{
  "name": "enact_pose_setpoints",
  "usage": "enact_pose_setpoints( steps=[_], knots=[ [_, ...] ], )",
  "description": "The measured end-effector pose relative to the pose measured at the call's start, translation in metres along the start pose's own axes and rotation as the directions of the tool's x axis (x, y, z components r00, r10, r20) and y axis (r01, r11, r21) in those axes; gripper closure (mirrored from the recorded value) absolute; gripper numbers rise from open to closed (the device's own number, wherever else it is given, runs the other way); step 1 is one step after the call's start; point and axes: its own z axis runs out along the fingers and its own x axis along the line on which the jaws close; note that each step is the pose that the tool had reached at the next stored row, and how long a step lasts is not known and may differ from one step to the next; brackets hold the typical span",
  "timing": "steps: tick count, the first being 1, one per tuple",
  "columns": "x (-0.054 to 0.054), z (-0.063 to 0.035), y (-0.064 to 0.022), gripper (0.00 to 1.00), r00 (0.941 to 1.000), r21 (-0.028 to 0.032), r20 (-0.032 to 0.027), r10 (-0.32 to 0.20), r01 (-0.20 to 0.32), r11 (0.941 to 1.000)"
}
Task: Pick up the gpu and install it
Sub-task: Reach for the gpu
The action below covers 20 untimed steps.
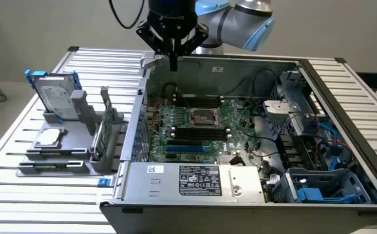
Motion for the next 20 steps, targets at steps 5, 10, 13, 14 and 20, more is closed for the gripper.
enact_pose_setpoints(
  steps=[5,10,13,14,20],
  knots=[
    [0.0,0.0,0.0,0.89,1.0,-0.0046,-0.0003,0.0,0.0,1.0],
    [0.0,0.0,0.0,0.89,1.0,-0.009,-0.0007,0.0,0.0,1.0],
    [0.008,-0.0001,-0.0006,0.89,1.0,-0.0118,-0.0025,0.0,0.0,0.9999],
    [0.012,-0.0003,-0.0009,0.89,1.0,-0.0124,-0.0033,0.0,0.0,0.9999],
    [0.039,0.0003,-0.0028,0.89,0.9999,-0.0158,-0.0116,0.001,-0.001,0.9999]
  ],
)
